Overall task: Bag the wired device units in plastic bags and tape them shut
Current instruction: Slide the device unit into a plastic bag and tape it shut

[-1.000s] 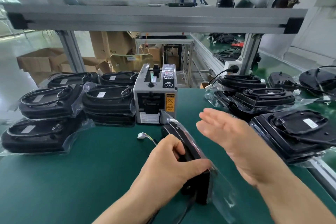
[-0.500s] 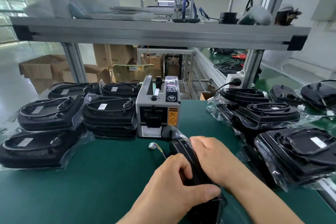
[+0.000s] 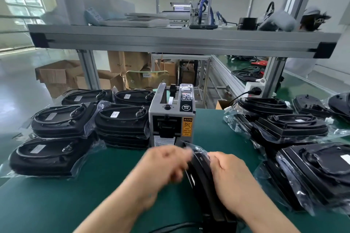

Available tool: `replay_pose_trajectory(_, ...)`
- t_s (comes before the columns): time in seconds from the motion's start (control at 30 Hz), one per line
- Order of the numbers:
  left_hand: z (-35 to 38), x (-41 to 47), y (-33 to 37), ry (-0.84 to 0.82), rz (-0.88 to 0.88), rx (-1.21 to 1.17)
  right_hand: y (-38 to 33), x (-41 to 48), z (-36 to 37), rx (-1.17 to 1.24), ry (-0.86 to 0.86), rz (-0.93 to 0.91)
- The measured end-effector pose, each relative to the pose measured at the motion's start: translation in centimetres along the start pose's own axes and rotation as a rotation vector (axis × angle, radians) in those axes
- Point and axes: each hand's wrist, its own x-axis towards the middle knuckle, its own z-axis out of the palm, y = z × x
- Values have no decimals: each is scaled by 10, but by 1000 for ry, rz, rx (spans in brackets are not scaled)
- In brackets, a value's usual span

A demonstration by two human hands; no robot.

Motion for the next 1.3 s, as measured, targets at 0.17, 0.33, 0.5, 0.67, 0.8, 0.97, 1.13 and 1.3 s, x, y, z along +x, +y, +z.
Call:
replay_pose_trajectory(0.17,-27,78,-1,480,-235,-332,0,-3,1,-38,53,1)
replay_pose_trajectory(0.33,-21,109,-8,509,-320,-430,0,-5,-1,11,46,-47)
replay_pose_trajectory(0.5,-13,123,-3,563,-368,-566,0,-5,-1,-19,28,-72)
replay_pose_trajectory(0.67,-1,113,1,680,-261,-726,-1,-6,-2,8,-1,-37)
replay_pose_trajectory(0.8,-1,77,1,427,-112,-502,2,-5,-7,96,-51,40)
replay_pose_trajectory(0.97,1,28,9,-6,85,-113,3,-2,-7,109,-71,47)
replay_pose_trajectory(1.13,10,21,10,-28,153,197,4,-2,-6,120,-61,31)
replay_pose_trajectory(1.3,17,28,3,13,137,207,4,-1,-4,141,-63,34)
